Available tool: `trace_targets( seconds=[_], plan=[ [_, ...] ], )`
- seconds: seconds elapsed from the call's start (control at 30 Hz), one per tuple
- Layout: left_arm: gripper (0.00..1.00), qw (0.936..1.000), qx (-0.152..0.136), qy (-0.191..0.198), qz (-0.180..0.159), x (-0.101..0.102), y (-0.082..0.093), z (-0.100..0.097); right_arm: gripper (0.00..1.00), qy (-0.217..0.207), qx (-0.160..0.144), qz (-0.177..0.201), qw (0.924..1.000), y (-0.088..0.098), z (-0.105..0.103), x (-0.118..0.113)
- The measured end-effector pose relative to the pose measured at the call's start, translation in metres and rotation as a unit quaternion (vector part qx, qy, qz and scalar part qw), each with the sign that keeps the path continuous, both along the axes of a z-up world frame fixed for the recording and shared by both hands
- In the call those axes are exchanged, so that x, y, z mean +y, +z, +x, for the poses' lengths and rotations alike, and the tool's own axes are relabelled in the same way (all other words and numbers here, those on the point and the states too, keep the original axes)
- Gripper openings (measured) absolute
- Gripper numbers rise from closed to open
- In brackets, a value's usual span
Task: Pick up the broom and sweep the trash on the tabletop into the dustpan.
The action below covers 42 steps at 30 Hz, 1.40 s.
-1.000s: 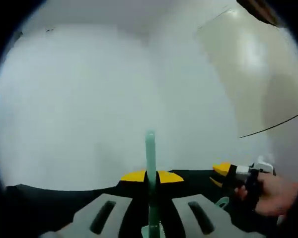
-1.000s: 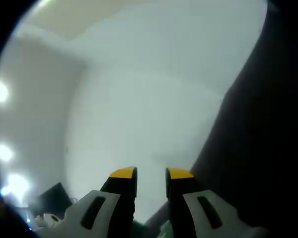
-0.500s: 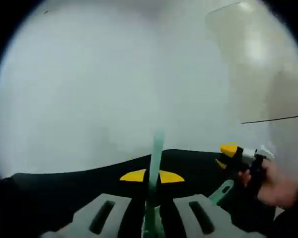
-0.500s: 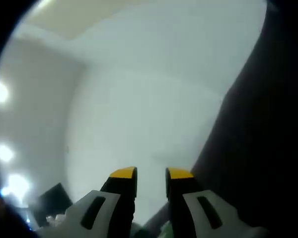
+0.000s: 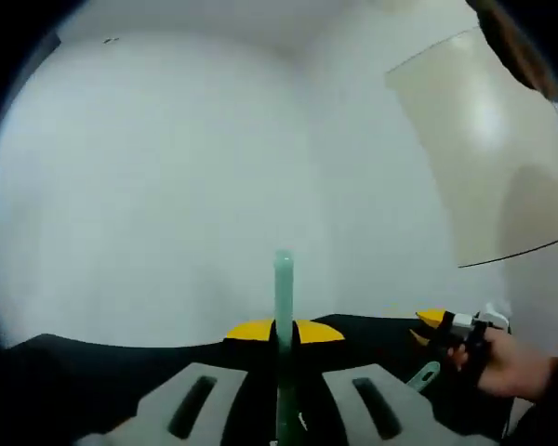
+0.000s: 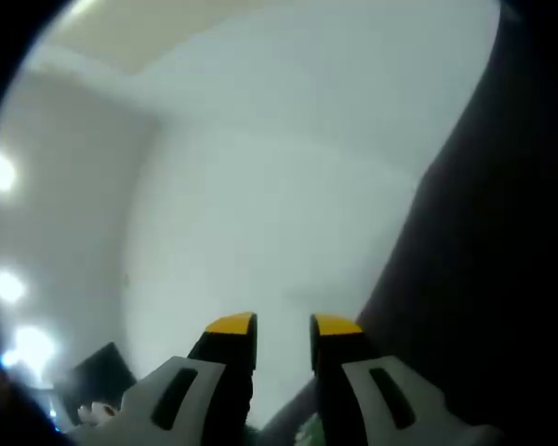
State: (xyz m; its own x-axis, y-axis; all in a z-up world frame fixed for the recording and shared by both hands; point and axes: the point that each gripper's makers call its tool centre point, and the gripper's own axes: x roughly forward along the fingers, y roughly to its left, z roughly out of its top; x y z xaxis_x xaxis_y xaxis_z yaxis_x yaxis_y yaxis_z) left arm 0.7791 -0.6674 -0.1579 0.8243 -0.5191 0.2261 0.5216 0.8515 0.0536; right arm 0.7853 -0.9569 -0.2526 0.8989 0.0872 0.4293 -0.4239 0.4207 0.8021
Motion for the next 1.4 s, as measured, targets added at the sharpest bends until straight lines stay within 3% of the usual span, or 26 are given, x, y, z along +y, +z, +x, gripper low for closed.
trace_targets(
  seconds=[0.07, 0.13, 0.2, 0.23, 0.3, 0.33, 0.37, 0.4, 0.47, 0.53, 0.63, 0.73, 0.77, 0.9, 0.97, 1.17, 1.2, 1.23, 1.27, 1.3, 1.33, 1.4],
  plan=[
    [0.04, 0.9993, 0.019, 0.029, -0.011, 0.021, -0.003, 0.005, 0.25, 0.000, 0.001, -0.001, 1.0000, 0.000, 0.000, 0.000],
    [0.04, 0.9964, 0.039, 0.073, 0.019, 0.039, -0.017, 0.017, 0.25, -0.002, 0.001, -0.002, 1.0000, 0.000, 0.000, 0.000],
    [0.04, 0.9951, 0.040, 0.078, 0.046, 0.037, -0.031, 0.028, 0.25, -0.004, 0.001, -0.001, 1.0000, 0.000, 0.001, -0.001],
    [0.04, 0.9937, 0.054, 0.079, 0.059, 0.034, -0.042, 0.034, 0.25, -0.005, 0.001, 0.000, 1.0000, 0.000, 0.001, -0.002],
    [0.04, 0.9934, 0.085, 0.055, 0.054, 0.017, -0.059, 0.040, 0.25, -0.006, 0.001, -0.001, 1.0000, 0.000, 0.000, -0.002],
    [0.05, 0.9957, 0.085, 0.026, 0.026, 0.000, -0.059, 0.038, 0.25, -0.005, 0.001, -0.001, 1.0000, 0.000, 0.000, -0.002],
    [0.06, 0.9963, 0.082, 0.014, 0.021, -0.011, -0.058, 0.036, 0.25, -0.005, 0.001, -0.002, 1.0000, -0.001, 0.001, -0.001],
    [0.06, 0.9958, 0.083, 0.017, 0.035, -0.017, -0.061, 0.035, 0.25, -0.005, 0.002, -0.002, 1.0000, -0.001, 0.000, -0.001],
    [0.08, 0.9947, 0.080, -0.016, 0.063, -0.048, -0.062, 0.024, 0.25, -0.005, 0.003, -0.002, 1.0000, -0.001, 0.001, -0.001],
    [0.04, 0.9954, 0.047, -0.067, 0.049, -0.077, -0.046, 0.001, 0.25, -0.005, 0.003, -0.003, 1.0000, -0.001, 0.001, -0.001],
    [0.05, 0.9940, 0.014, -0.107, 0.017, -0.095, -0.017, -0.024, 0.25, -0.005, 0.003, -0.003, 1.0000, -0.001, 0.001, -0.001],
    [0.04, 0.9968, -0.007, -0.050, 0.062, -0.077, -0.009, -0.020, 0.25, -0.004, 0.003, -0.003, 1.0000, -0.001, 0.001, -0.001],
    [0.04, 0.9973, -0.012, -0.038, 0.062, -0.069, -0.006, -0.018, 0.25, -0.003, 0.002, -0.003, 1.0000, -0.001, 0.001, -0.001],
    [0.04, 0.9991, -0.002, -0.042, 0.002, -0.040, 0.005, -0.015, 0.25, -0.003, 0.003, -0.003, 1.0000, -0.001, 0.000, 0.000],
    [0.04, 0.9992, -0.003, -0.038, -0.005, -0.023, 0.005, -0.012, 0.25, -0.002, 0.003, -0.003, 1.0000, -0.001, -0.001, 0.001],
    [0.04, 0.9946, -0.028, -0.008, -0.100, 0.048, 0.018, -0.008, 0.25, 0.000, 0.009, -0.007, 0.9999, -0.003, 0.001, 0.002],
    [0.04, 0.9950, -0.038, 0.008, -0.092, 0.059, 0.018, -0.010, 0.25, 0.000, 0.012, -0.008, 0.9999, -0.004, 0.002, 0.002],
    [0.04, 0.9963, -0.059, 0.029, -0.055, 0.068, 0.017, -0.012, 0.25, 0.003, 0.016, -0.007, 0.9998, -0.005, 0.002, 0.003],
    [0.04, 0.9940, -0.091, 0.056, 0.024, 0.073, 0.013, -0.015, 0.25, 0.008, 0.025, -0.002, 0.9996, -0.008, 0.003, 0.003],
    [0.04, 0.9867, -0.111, 0.075, 0.092, 0.072, 0.007, -0.017, 0.25, 0.015, 0.038, 0.000, 0.9992, -0.012, 0.005, 0.005],
    [0.04, 0.9789, -0.124, 0.085, 0.138, 0.072, 0.002, -0.017, 0.25, 0.031, 0.057, 0.007, 0.9979, -0.017, 0.006, 0.009],
    [0.04, 0.9552, -0.138, 0.104, 0.240, 0.071, -0.017, -0.019, 0.25, 0.067, 0.085, 0.054, 0.9926, -0.022, 0.005, 0.013]
  ],
)
